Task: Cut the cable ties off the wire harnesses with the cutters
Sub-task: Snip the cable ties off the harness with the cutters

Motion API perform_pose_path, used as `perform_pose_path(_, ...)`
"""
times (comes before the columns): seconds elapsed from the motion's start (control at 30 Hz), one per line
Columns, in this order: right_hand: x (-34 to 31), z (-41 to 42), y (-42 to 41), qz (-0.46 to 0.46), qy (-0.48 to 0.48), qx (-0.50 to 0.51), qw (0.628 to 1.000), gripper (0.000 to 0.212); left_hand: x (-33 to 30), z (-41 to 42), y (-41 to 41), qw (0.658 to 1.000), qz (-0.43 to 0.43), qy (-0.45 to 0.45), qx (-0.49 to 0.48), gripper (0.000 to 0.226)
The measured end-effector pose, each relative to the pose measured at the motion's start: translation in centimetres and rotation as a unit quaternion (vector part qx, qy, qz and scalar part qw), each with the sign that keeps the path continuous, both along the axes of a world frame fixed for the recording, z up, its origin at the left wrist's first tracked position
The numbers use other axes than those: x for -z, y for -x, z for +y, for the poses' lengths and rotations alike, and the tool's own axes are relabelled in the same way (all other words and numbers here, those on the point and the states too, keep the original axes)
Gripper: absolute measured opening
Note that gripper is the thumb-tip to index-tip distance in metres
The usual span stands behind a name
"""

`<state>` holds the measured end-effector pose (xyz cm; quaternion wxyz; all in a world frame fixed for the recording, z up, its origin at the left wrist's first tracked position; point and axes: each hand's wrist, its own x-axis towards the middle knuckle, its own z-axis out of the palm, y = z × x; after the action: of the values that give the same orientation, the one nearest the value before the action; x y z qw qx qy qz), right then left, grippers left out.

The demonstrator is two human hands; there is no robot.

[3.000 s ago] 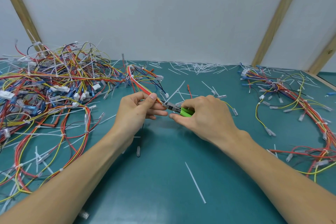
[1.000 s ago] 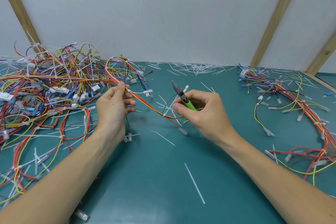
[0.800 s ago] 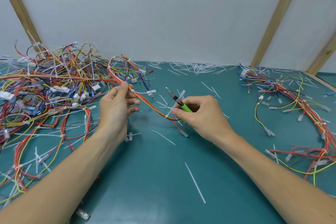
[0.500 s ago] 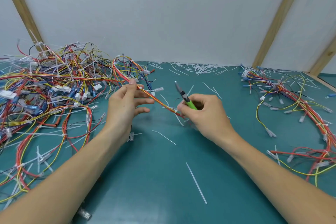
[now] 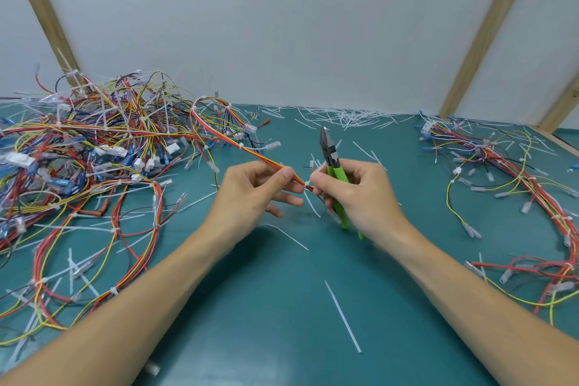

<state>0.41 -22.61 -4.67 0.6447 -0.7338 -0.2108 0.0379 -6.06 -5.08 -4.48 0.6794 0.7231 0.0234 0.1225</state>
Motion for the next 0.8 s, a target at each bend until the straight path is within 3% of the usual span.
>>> perform_pose_path(0.17, -0.1, -0.2, 0.1, -0.011, 0.015, -0.005, 1.000, 0.017, 0.1, -0.2, 0.0, 1.000, 0.008, 0.007, 0.006, 0.018)
perform_pose_path(0.27, -0.3, -0.3, 0.0, -0.069, 0.079, 0.045, 0.993, 0.034, 0.3, -0.1, -0.1, 1.000, 0.013, 0.008, -0.005, 0.016)
perform_pose_path(0.37, -0.5, -1.0, -0.1, -0.213, 0.223, 0.152, 0.939, 0.046, 0.4, 0.0, -0.1, 0.999, 0.021, 0.026, -0.010, 0.012)
perform_pose_path(0.5, -0.8, -2.0, -0.5, -0.306, 0.295, 0.173, 0.889, 0.052, 0.4, 0.4, -0.3, 0.998, 0.022, 0.040, -0.032, 0.012)
perform_pose_path(0.8, -0.6, -2.5, -1.2, -0.356, 0.392, 0.136, 0.837, 0.049, 0.7, 0.8, -0.3, 0.998, 0.011, 0.039, -0.050, 0.013)
